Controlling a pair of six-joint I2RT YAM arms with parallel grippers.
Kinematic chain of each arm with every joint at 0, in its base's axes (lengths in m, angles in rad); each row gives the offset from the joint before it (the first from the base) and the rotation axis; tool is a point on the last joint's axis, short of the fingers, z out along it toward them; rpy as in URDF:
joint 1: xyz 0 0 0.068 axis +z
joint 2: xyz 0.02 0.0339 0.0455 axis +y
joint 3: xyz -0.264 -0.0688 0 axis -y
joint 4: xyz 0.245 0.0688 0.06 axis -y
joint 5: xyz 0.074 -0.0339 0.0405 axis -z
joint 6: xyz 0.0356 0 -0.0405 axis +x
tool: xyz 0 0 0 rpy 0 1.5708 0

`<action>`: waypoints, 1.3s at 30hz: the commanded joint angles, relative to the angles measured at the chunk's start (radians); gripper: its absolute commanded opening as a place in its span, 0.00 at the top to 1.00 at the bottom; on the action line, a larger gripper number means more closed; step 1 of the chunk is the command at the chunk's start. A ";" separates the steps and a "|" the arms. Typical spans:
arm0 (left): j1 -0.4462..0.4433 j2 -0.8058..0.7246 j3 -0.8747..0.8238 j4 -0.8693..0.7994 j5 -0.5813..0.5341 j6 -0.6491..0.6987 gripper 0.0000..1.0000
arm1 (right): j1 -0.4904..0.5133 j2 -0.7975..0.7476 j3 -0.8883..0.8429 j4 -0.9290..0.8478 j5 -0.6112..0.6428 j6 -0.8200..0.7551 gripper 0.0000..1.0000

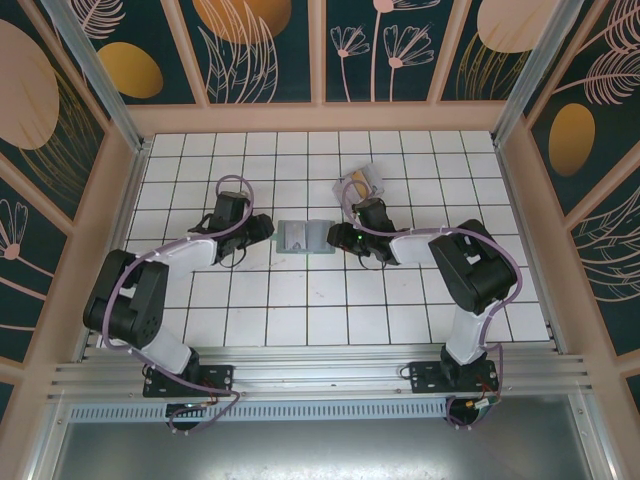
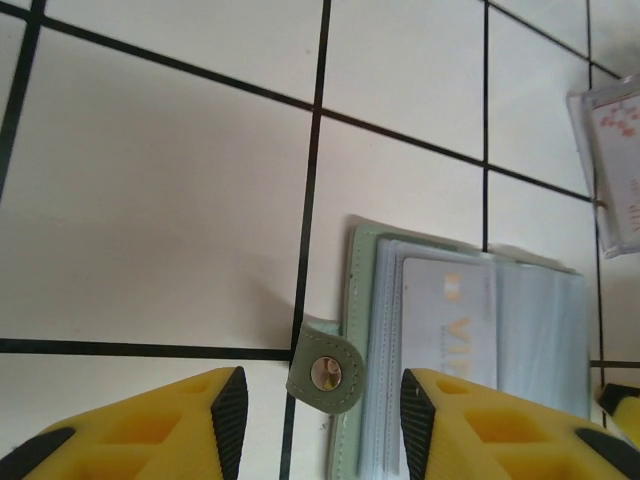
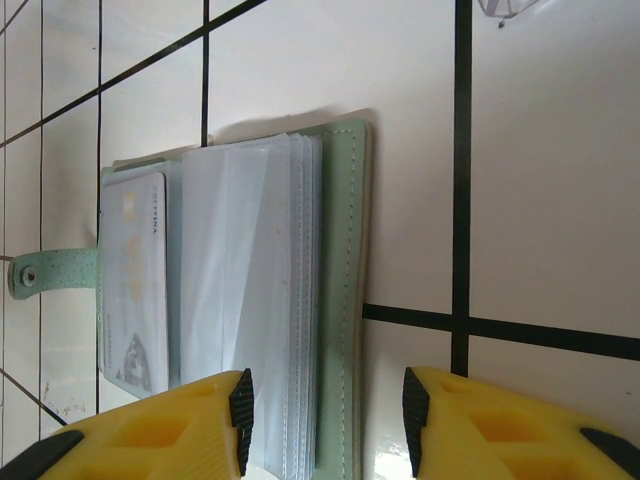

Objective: Put the credit cards into the card holder
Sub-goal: Close the card holder at the center of the table.

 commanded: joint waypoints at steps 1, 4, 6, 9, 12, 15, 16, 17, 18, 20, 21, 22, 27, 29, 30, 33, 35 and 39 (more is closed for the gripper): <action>0.001 0.039 0.038 -0.049 0.001 0.035 0.54 | -0.001 0.003 -0.005 -0.032 0.033 -0.015 0.54; 0.000 0.049 0.045 -0.042 0.022 0.040 0.53 | -0.001 0.007 -0.008 -0.026 0.030 -0.012 0.54; -0.009 0.055 0.057 -0.047 0.024 0.049 0.53 | 0.000 0.011 -0.010 -0.023 0.030 -0.010 0.54; -0.025 0.080 0.085 -0.067 0.005 0.066 0.53 | -0.001 0.013 -0.010 -0.020 0.029 -0.009 0.54; -0.036 0.124 0.111 -0.081 -0.004 0.081 0.53 | 0.000 0.012 -0.009 -0.019 0.028 -0.009 0.54; -0.042 0.155 0.133 -0.089 -0.005 0.087 0.59 | -0.001 0.012 -0.008 -0.027 0.029 -0.012 0.54; -0.042 0.158 0.136 -0.092 -0.010 0.088 0.62 | -0.001 0.011 -0.008 -0.028 0.031 -0.013 0.54; -0.043 0.159 0.138 -0.095 -0.014 0.089 0.66 | 0.000 0.010 -0.008 -0.029 0.033 -0.013 0.54; -0.042 0.160 0.137 -0.099 -0.018 0.092 0.68 | 0.000 0.010 -0.008 -0.029 0.032 -0.013 0.54; -0.042 0.156 0.136 -0.103 -0.025 0.095 0.73 | -0.001 0.010 -0.008 -0.026 0.031 -0.013 0.54; -0.042 0.156 0.137 -0.107 -0.027 0.097 0.78 | 0.000 0.010 -0.008 -0.025 0.030 -0.012 0.54; -0.042 0.154 0.138 -0.111 -0.027 0.099 0.82 | 0.000 0.013 -0.008 -0.023 0.028 -0.012 0.54; -0.042 0.133 0.151 -0.129 -0.028 0.111 0.98 | -0.001 0.031 -0.001 -0.020 0.022 -0.014 0.54; -0.042 0.113 0.151 -0.147 -0.032 0.117 1.00 | -0.001 0.033 0.001 -0.019 0.027 -0.016 0.54; -0.042 0.110 0.186 -0.162 -0.036 0.123 1.00 | -0.001 0.036 0.002 -0.019 0.028 -0.018 0.54; -0.045 0.072 0.230 -0.230 -0.040 0.144 1.00 | 0.000 0.049 0.016 -0.014 0.026 -0.021 0.54; -0.053 0.065 0.262 -0.272 -0.041 0.157 1.00 | -0.001 0.067 0.035 -0.015 0.013 -0.023 0.54; -0.086 0.059 0.319 -0.320 -0.039 0.167 1.00 | -0.001 0.108 0.078 -0.013 -0.032 -0.025 0.54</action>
